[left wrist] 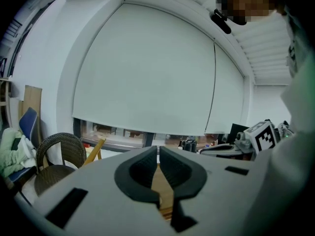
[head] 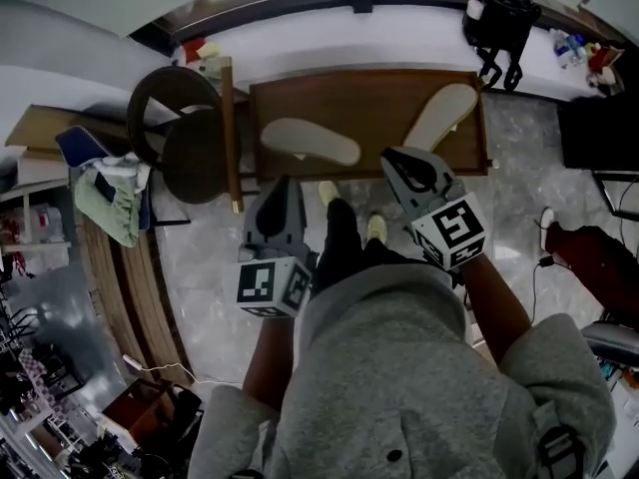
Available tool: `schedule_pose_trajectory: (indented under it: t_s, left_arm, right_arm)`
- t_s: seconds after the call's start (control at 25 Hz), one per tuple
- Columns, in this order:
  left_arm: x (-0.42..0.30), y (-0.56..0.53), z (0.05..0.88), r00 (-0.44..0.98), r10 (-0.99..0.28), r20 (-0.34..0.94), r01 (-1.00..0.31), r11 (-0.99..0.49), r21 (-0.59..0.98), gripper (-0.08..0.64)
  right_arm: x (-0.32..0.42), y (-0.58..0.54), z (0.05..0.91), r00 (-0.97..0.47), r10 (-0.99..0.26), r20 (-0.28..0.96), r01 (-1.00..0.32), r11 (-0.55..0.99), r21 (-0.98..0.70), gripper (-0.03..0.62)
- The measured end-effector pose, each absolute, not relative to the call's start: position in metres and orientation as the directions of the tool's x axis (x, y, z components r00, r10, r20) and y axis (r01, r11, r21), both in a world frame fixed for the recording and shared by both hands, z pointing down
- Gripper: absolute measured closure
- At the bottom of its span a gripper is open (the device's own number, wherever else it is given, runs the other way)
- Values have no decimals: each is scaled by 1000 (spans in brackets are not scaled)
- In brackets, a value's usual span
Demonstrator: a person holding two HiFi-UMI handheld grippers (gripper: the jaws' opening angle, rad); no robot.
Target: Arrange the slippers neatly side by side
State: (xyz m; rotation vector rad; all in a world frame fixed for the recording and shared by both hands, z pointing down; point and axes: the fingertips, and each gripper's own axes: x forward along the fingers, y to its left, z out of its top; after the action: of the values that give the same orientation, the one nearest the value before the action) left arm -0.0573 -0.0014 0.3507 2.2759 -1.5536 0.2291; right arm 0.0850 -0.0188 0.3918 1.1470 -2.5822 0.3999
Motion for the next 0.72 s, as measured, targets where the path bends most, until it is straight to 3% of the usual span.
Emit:
schedule_pose_trajectory:
  t_s: [0.32, 0.48, 0.72]
  left_arm:
    - [-87, -18, 365, 347, -865, 362, -932, -275, 237, 534]
    - [-102, -24, 374, 333, -864, 378, -936, -255, 242, 534]
    - [-123, -37, 385, 324, -858, 400, -938, -236, 254, 534]
  right_arm:
    - [47, -36, 416, -658, -614, 436, -715, 691, -106, 550]
    - [27, -44, 430, -667, -585, 462, -691, 717, -91, 481]
    - [5, -54, 450, -664, -535, 523, -665, 743, -84, 472]
